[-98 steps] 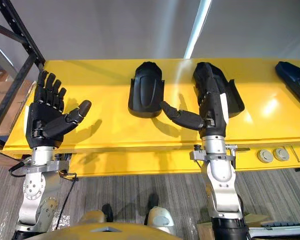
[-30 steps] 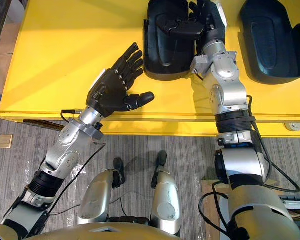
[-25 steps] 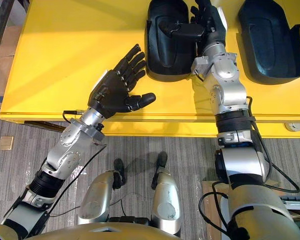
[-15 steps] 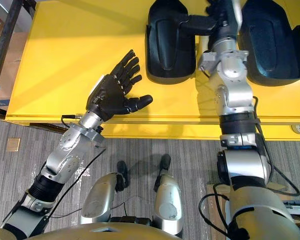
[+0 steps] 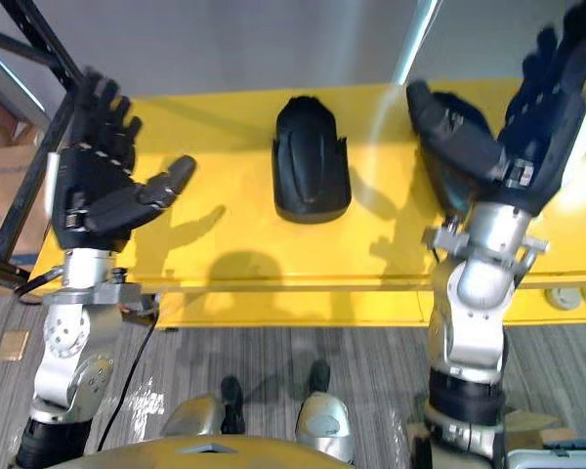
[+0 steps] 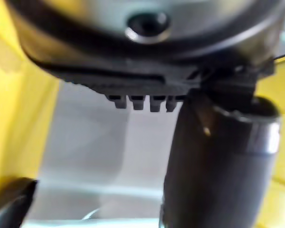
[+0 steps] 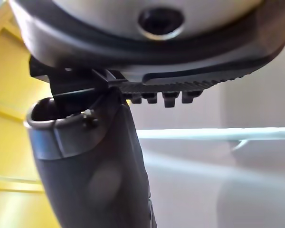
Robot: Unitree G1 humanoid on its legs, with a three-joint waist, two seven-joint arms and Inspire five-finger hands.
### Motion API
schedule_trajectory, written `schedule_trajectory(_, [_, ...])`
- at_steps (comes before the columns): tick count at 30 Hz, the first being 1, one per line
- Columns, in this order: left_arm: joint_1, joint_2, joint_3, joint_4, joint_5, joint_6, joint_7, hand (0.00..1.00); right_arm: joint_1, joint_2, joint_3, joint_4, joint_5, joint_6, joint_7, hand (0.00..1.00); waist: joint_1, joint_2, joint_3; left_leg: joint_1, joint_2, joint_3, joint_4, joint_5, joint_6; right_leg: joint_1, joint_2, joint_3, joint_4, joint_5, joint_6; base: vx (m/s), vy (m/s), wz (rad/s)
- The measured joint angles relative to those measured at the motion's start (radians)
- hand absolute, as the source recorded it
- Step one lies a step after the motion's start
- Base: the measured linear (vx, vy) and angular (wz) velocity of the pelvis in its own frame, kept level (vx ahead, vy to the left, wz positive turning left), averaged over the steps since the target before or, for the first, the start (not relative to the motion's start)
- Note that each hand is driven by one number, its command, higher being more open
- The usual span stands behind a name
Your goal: Walk over and take three plastic housings, then place them on the shelf
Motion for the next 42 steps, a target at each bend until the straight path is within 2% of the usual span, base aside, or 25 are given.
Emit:
schedule_trajectory(5, [0.091, -0.062, 0.025, -0.041, 0.0, -0.116, 0.0, 1.0, 0.238, 0.156, 0.028, -0.023, -0.011, -0.001, 0.035, 1.0, -0.01, -0.02, -0.043, 0.06, 0.0, 0.043, -0.055, 0.002, -0.006, 0.032, 0.012, 0.032, -0.031, 0.002, 0.003, 0.04, -0.002, -0.21])
schedule_trajectory(8, [0.128, -0.072, 0.024, -0.049, 0.0, -0.145, -0.001, 1.0, 0.337, 0.195, 0.037, -0.022, -0.04, 0.003, 0.015, 1.0, -0.014, -0.023, -0.052, 0.077, 0.001, 0.073, -0.071, 0.001, -0.008, 0.029, 0.015, 0.06, -0.041, 0.006, 0.008, -0.01, 0.002, -0.32])
schedule_trajectory(10, [0.159, -0.072, 0.024, -0.048, -0.003, -0.158, -0.001, 1.0, 0.389, 0.207, 0.028, -0.022, -0.035, 0.003, -0.027, 1.0, -0.038, -0.025, -0.055, 0.091, 0.003, 0.109, -0.076, -0.006, -0.011, 0.02, 0.021, 0.096, -0.041, 0.008, 0.011, -0.03, 0.006, -0.46])
schedule_trajectory(12, [0.165, -0.071, 0.017, -0.046, -0.006, -0.159, 0.0, 1.0, 0.412, 0.207, 0.002, -0.022, -0.032, 0.0, -0.055, 1.0, -0.045, -0.03, -0.062, 0.09, 0.009, 0.156, -0.063, -0.018, -0.015, -0.006, 0.034, 0.145, -0.04, 0.013, 0.016, -0.02, -0.015, -0.69])
schedule_trajectory(15, [0.167, -0.068, -0.007, -0.025, -0.011, -0.159, 0.031, 1.0, 0.448, 0.207, -0.034, -0.02, 0.027, -0.039, -0.073, 1.0, -0.082, -0.033, -0.064, 0.1, 0.035, 0.242, -0.009, -0.061, -0.025, -0.026, 0.059, 0.234, -0.04, 0.029, 0.015, -0.01, -0.01, -0.88])
schedule_trajectory(17, [0.166, -0.066, -0.025, 0.005, -0.01, -0.16, 0.056, 1.0, 0.476, 0.206, -0.053, -0.019, 0.078, -0.075, -0.061, 1.0, -0.106, -0.032, -0.066, 0.121, 0.051, 0.289, 0.01, -0.084, -0.034, -0.027, 0.075, 0.282, -0.04, 0.032, 0.013, -0.01, -0.004, -0.91])
schedule_trajectory(19, [0.157, -0.063, -0.044, 0.047, -0.01, -0.16, 0.088, 1.0, 0.518, 0.206, -0.082, -0.016, 0.109, -0.121, -0.033, 1.0, -0.144, -0.032, -0.08, 0.127, 0.063, 0.341, 0.025, -0.103, -0.041, -0.048, 0.099, 0.338, -0.04, 0.039, 0.01, -0.02, -0.017, -0.74])
schedule_trajectory(22, [0.119, -0.056, -0.043, 0.082, -0.005, -0.16, 0.117, 1.0, 0.545, 0.206, -0.09, -0.005, 0.192, -0.163, 0.021, 1.0, -0.155, -0.034, -0.08, 0.118, 0.058, 0.351, 0.051, -0.116, -0.03, -0.078, 0.115, 0.393, -0.041, 0.053, 0.006, -0.06, -0.038, -0.67])
schedule_trajectory(23, [0.118, -0.051, -0.037, 0.083, -0.002, -0.16, 0.139, 1.0, 0.541, 0.205, -0.076, 0.009, 0.22, -0.166, 0.056, 1.0, -0.148, -0.034, -0.08, 0.108, 0.055, 0.293, 0.079, -0.128, -0.009, -0.088, 0.127, 0.435, -0.041, 0.059, 0.004, -0.09, -0.051, -1.01])
schedule_trajectory(24, [0.119, -0.047, -0.025, 0.081, 0.004, -0.16, 0.161, 1.0, 0.531, 0.202, -0.046, 0.037, 0.239, -0.176, 0.094, 1.0, -0.136, -0.033, -0.08, 0.085, 0.051, 0.184, 0.125, -0.153, 0.034, -0.096, 0.14, 0.48, -0.041, 0.057, -0.008, -0.07, -0.044, -1.09])
schedule_trajectory(25, [0.12, -0.047, -0.016, 0.08, 0.009, -0.16, 0.174, 1.0, 0.524, 0.199, -0.027, 0.055, 0.236, -0.176, 0.111, 1.0, -0.131, -0.032, -0.08, 0.074, 0.042, 0.117, 0.149, -0.17, 0.062, -0.099, 0.147, 0.504, -0.041, 0.055, -0.012, -0.11, -0.007, -1.3])
schedule_trajectory(26, [0.136, -0.05, 0.001, 0.068, 0.031, -0.16, 0.199, 1.0, 0.498, 0.181, 0.013, 0.092, 0.223, -0.177, 0.134, 1.0, -0.102, -0.023, -0.078, 0.057, 0.017, -0.029, 0.184, -0.216, 0.1, -0.111, 0.16, 0.554, -0.037, 0.049, -0.021, -0.1, 0.066, -1.4])
schedule_trajectory(27, [0.15, -0.049, 0.014, 0.051, 0.035, -0.16, 0.202, 1.0, 0.469, 0.149, 0.046, 0.118, 0.197, -0.176, 0.141, 1.0, -0.075, 0.002, -0.079, 0.049, 0.0, -0.127, 0.198, -0.245, 0.1, -0.123, 0.181, 0.58, -0.038, 0.045, -0.027, -0.15, 0.13, -1.67])
schedule_trajectory(28, [0.161, -0.05, 0.026, 0.033, 0.034, -0.16, 0.196, 1.0, 0.44, 0.111, 0.082, 0.136, 0.17, -0.175, 0.152, 1.0, -0.054, 0.024, -0.082, 0.046, -0.001, -0.193, 0.194, -0.277, 0.085, -0.142, 0.197, 0.583, -0.038, 0.045, -0.027, -0.16, 0.154, -1.33])
schedule_trajectory(29, [0.168, -0.048, 0.037, 0.02, 0.034, -0.16, 0.183, 1.0, 0.408, 0.078, 0.118, 0.146, 0.143, -0.173, 0.156, 1.0, -0.044, 0.04, -0.086, 0.029, -0.003, -0.202, 0.2, -0.296, 0.067, -0.161, 0.206, 0.581, -0.036, 0.047, -0.025, -0.18, 0.12, -0.89])
schedule_trajectory(30, [0.165, -0.047, 0.037, 0.019, 0.034, -0.16, 0.156, 1.0, 0.369, 0.05, 0.157, 0.146, 0.115, -0.167, 0.151, 1.0, -0.034, 0.047, -0.079, 0.018, 0.0, -0.184, 0.206, -0.295, 0.064, -0.199, 0.207, 0.572, 0.026, 0.05, -0.022, -0.12, 0.065, -0.32])
schedule_trajectory(31, [0.166, -0.04, 0.032, 0.017, 0.034, -0.16, 0.128, 1.0, 0.32, 0.028, 0.193, 0.143, 0.113, -0.146, 0.128, 1.0, -0.034, 0.031, -0.058, 0.02, -0.025, -0.186, 0.234, -0.296, 0.059, -0.219, 0.193, 0.562, 0.087, 0.059, -0.004, -0.1, 0.07, -0.01])
schedule_trajectory(33, [0.172, -0.036, 0.014, 0.02, 0.03, -0.159, 0.091, 1.0, 0.272, 0.006, 0.213, 0.146, 0.115, -0.109, 0.086, 1.0, -0.016, 0.035, -0.036, -0.005, -0.034, -0.202, 0.29, -0.306, 0.047, -0.225, 0.193, 0.559, 0.103, 0.07, 0.015, -0.09, 0.119, 0.09])
schedule_trajectory(34, [0.173, -0.036, 0.015, 0.02, 0.03, -0.16, 0.08, 1.0, 0.271, 0.021, 0.214, 0.145, 0.126, -0.103, 0.065, 1.0, -0.001, 0.025, -0.026, -0.01, -0.042, -0.205, 0.302, -0.307, 0.045, -0.231, 0.188, 0.566, 0.105, 0.079, 0.026, -0.06, 0.094, 0.0])
schedule_trajectory(35, [0.177, -0.036, 0.017, 0.02, 0.03, -0.16, 0.08, 1.0, 0.279, 0.037, 0.213, 0.145, 0.137, -0.098, 0.061, 1.0, 0.0, 0.018, -0.018, -0.007, -0.046, -0.204, 0.301, -0.307, 0.045, -0.23, 0.186, 0.57, 0.106, 0.084, 0.031, -0.06, 0.078, -0.15])
schedule_trajectory(38, [0.248, -0.049, 0.016, 0.02, 0.03, -0.162, 0.079, 1.0, 0.422, 0.169, 0.213, 0.139, 0.177, -0.101, 0.084, 1.0, -0.01, -0.022, 0.03, 0.061, -0.051, -0.155, 0.298, -0.314, 0.053, -0.182, 0.185, 0.573, 0.105, 0.094, 0.047, -0.08, 0.045, -0.49])
schedule_trajectory(39, [0.282, -0.048, 0.018, 0.02, 0.035, -0.164, 0.086, 1.0, 0.489, 0.208, 0.21, 0.138, 0.206, -0.106, 0.126, 1.0, -0.009, -0.039, 0.05, 0.083, -0.044, -0.122, 0.3, -0.316, 0.057, -0.167, 0.172, 0.551, 0.095, 0.083, 0.042, -0.21, 0.018, -0.76])
schedule_trajectory(40, [0.299, -0.048, 0.022, 0.024, 0.035, -0.164, 0.105, 1.0, 0.514, 0.212, 0.202, 0.139, 0.225, -0.107, 0.164, 1.0, -0.018, -0.045, 0.071, 0.09, -0.04, -0.085, 0.3, -0.312, 0.065, -0.181, 0.138, 0.433, 0.107, 0.04, -0.011, -0.22, 0.012, -0.91])
schedule_trajectory(41, [0.303, -0.047, 0.027, 0.024, 0.035, -0.163, 0.113, 1.0, 0.509, 0.209, 0.198, 0.139, 0.251, -0.108, 0.187, 1.0, -0.011, -0.038, 0.076, 0.085, -0.031, -0.054, 0.299, -0.307, 0.072, -0.206, 0.115, 0.382, 0.129, 0.021, -0.027, -0.23, 0.023, -1.11])
schedule_trajectory(42, [0.299, -0.048, 0.049, 0.025, 0.035, -0.161, 0.116, 1.0, 0.471, 0.196, 0.202, 0.139, 0.297, -0.12, 0.218, 1.0, 0.003, -0.039, 0.076, 0.071, -0.021, 0.0, 0.3, -0.299, 0.078, -0.265, 0.075, 0.28, 0.236, 0.002, -0.045, -0.2, 0.012, -1.09])
